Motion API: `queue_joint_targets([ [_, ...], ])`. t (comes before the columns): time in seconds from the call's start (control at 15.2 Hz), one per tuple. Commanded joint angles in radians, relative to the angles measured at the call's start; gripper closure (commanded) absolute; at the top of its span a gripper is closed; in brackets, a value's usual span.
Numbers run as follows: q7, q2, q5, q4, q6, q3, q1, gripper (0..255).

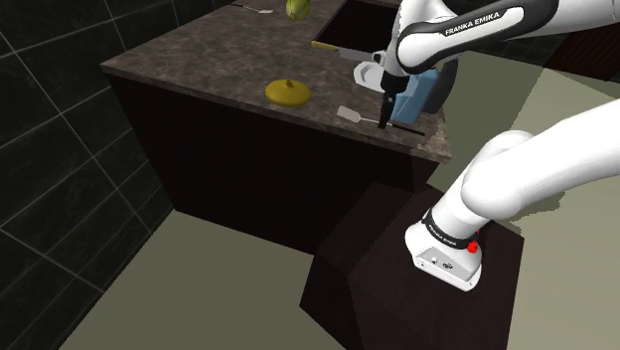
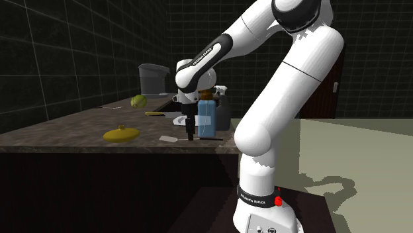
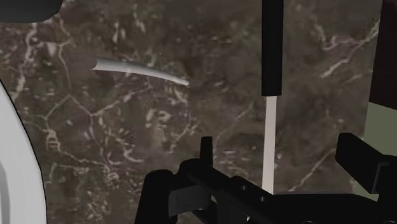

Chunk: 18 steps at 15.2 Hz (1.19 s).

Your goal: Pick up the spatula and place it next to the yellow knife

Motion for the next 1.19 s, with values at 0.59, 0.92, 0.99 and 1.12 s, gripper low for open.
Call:
queue_joint_targets([
  [0.59,0.000,0.000,0.000,0.000,0.000,0.000,0.000,255],
  [0.92,-0.002,-0.041,0.008,0.042,-0.082,0.014,0.000,255],
  [0.99,-0.002,-0.048,0.010,0.051,-0.098,0.017,0.001,255],
  [1.12,-0.003,-0.061,0.013,0.069,-0.130,0.023,0.001,255],
])
